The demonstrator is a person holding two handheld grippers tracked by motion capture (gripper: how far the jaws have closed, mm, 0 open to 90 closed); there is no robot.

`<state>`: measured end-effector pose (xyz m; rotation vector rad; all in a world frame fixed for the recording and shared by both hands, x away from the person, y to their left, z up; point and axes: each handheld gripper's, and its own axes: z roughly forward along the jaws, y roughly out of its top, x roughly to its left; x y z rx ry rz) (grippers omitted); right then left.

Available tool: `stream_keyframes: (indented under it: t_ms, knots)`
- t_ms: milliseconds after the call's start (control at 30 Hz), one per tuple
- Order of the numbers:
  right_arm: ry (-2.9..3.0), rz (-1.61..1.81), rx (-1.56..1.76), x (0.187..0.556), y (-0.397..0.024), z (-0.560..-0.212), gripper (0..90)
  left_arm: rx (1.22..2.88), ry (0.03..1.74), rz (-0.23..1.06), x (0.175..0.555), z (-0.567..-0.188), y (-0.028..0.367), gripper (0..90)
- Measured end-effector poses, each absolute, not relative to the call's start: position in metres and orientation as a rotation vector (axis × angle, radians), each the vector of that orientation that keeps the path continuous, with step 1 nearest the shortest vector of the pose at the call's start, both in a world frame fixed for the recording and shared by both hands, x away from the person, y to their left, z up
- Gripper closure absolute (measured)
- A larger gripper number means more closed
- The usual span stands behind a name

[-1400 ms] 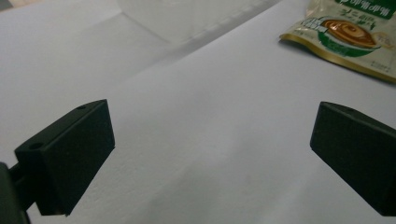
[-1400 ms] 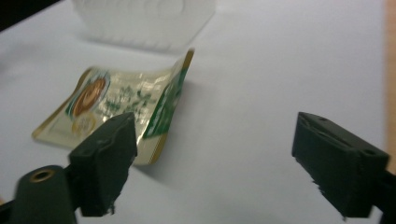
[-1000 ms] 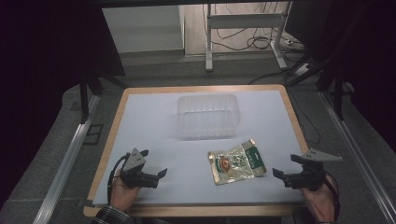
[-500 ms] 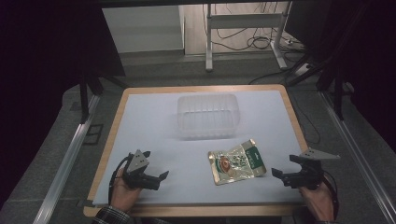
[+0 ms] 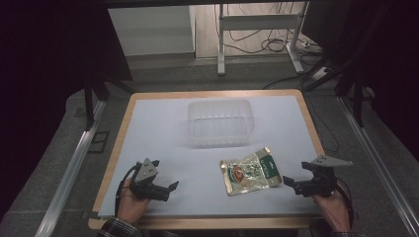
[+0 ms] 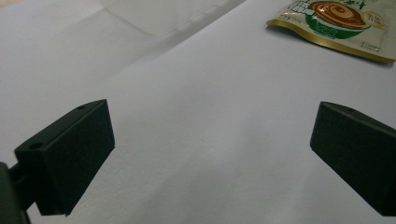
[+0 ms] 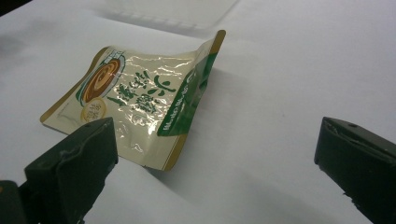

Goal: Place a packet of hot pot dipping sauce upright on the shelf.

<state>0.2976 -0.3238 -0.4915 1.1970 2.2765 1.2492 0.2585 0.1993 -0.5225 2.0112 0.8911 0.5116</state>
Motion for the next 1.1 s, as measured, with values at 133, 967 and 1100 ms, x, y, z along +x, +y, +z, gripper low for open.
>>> stream_keyframes:
  t_ms: [133,967,1100]
  knots:
    - [2.285,1.236,1.191,0.299,-0.320,-0.491,0.0,2.014,0.890,0.511,0.259,-0.523,0.199,0.0]
    - [2.314,1.183,1.251,0.312,-0.302,-0.490,0.0,2.043,0.876,0.513,0.259,-0.524,0.197,0.0]
    - [2.323,1.146,1.262,0.314,-0.298,-0.493,0.1,2.049,0.875,0.512,0.259,-0.524,0.196,0.0]
